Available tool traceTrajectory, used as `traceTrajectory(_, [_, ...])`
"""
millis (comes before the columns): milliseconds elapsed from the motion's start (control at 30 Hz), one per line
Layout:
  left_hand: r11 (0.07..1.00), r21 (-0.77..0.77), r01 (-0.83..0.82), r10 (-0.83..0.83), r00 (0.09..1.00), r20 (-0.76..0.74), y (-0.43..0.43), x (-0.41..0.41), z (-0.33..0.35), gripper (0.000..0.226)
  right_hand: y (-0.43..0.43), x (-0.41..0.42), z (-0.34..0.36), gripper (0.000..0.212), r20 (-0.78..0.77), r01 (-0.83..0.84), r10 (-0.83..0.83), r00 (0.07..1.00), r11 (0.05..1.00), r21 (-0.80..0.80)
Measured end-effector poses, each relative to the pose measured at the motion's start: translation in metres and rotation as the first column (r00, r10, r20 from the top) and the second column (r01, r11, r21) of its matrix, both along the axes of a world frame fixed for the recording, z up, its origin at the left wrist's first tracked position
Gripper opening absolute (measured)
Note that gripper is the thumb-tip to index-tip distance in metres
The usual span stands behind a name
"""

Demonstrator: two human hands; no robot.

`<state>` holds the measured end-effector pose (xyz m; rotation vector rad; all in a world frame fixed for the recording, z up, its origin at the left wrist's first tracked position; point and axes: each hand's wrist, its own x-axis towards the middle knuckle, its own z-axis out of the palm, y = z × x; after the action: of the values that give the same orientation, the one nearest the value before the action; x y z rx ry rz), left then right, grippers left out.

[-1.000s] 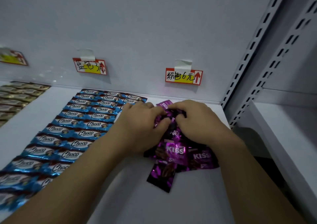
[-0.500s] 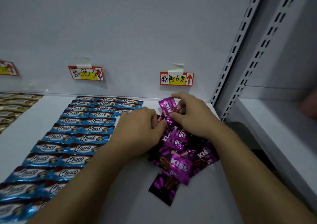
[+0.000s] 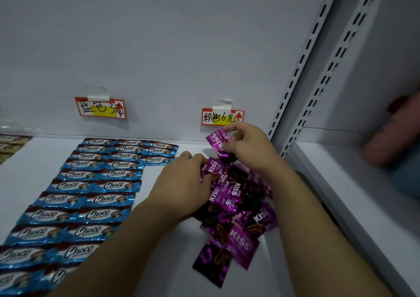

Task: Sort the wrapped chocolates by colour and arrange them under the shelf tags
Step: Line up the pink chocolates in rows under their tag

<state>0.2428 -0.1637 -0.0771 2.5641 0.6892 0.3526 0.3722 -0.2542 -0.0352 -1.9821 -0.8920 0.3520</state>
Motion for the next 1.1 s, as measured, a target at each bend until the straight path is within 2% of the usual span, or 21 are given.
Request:
traceTrajectory(133, [0.985, -0.170, 0.025, -0.029, 0.999, -0.025, 0.002, 0.000, 0.002, 0.034, -0.017, -0.005, -0.013, 0.032, -0.096, 0.020, -0.009, 0.995, 0.993, 0.115])
traceTrajectory(267, [0.979, -0.204, 0.012, -0.016, 1.000, -0.019, 0.003, -0.003, 0.003, 0.022, -0.028, -0.002, -0.019, 0.067, -0.121, 0.007, 0.009, 0.993, 0.992, 0.126])
traceTrajectory(300, [0.981, -0.195, 0.007, -0.008, 1.000, -0.007, 0.003, -0.003, 0.002, 0.020, -0.028, -0.004, -0.018, 0.066, -0.109, -0.004, 0.018, 0.994, 0.992, 0.130])
traceTrajectory(400, [0.981, -0.196, 0.002, 0.007, 0.999, 0.045, 0.000, -0.002, 0.002, 0.019, -0.027, -0.008, -0.014, 0.041, -0.058, -0.018, 0.025, 0.998, 0.993, 0.118])
traceTrajectory(567, [0.971, -0.237, -0.039, 0.094, 0.970, 0.225, 0.001, -0.003, 0.008, 0.009, -0.025, -0.007, -0.011, 0.007, -0.100, 0.090, -0.071, 0.992, 0.974, 0.209])
traceTrajectory(733, [0.909, -0.415, -0.047, 0.227, 0.889, 0.397, -0.002, -0.007, 0.016, 0.002, -0.032, -0.004, -0.006, 0.009, -0.170, 0.094, -0.039, 0.985, 0.940, 0.329])
traceTrajectory(833, [0.839, -0.545, -0.004, 0.280, 0.861, 0.425, -0.001, -0.010, 0.021, 0.003, -0.034, -0.004, -0.002, 0.014, -0.315, 0.110, 0.030, 0.949, 0.902, 0.418])
traceTrajectory(900, [0.767, -0.639, 0.051, 0.305, 0.848, 0.434, -0.001, -0.011, 0.022, 0.007, -0.034, -0.005, 0.000, 0.024, -0.353, 0.109, 0.070, 0.933, 0.880, 0.462])
traceTrajectory(1000, [0.667, -0.740, 0.088, 0.359, 0.832, 0.423, 0.003, -0.013, 0.024, 0.014, -0.036, -0.006, 0.003, 0.023, -0.335, 0.042, 0.147, 0.931, 0.867, 0.497])
traceTrajectory(1067, [0.654, -0.751, 0.090, 0.369, 0.828, 0.421, 0.007, -0.013, 0.024, 0.018, -0.038, -0.005, 0.004, 0.022, -0.279, -0.003, 0.149, 0.949, 0.887, 0.461])
traceTrajectory(1100, [0.649, -0.756, 0.090, 0.371, 0.829, 0.418, 0.009, -0.013, 0.024, 0.021, -0.038, -0.004, 0.004, 0.014, -0.246, -0.024, 0.147, 0.958, 0.896, 0.444])
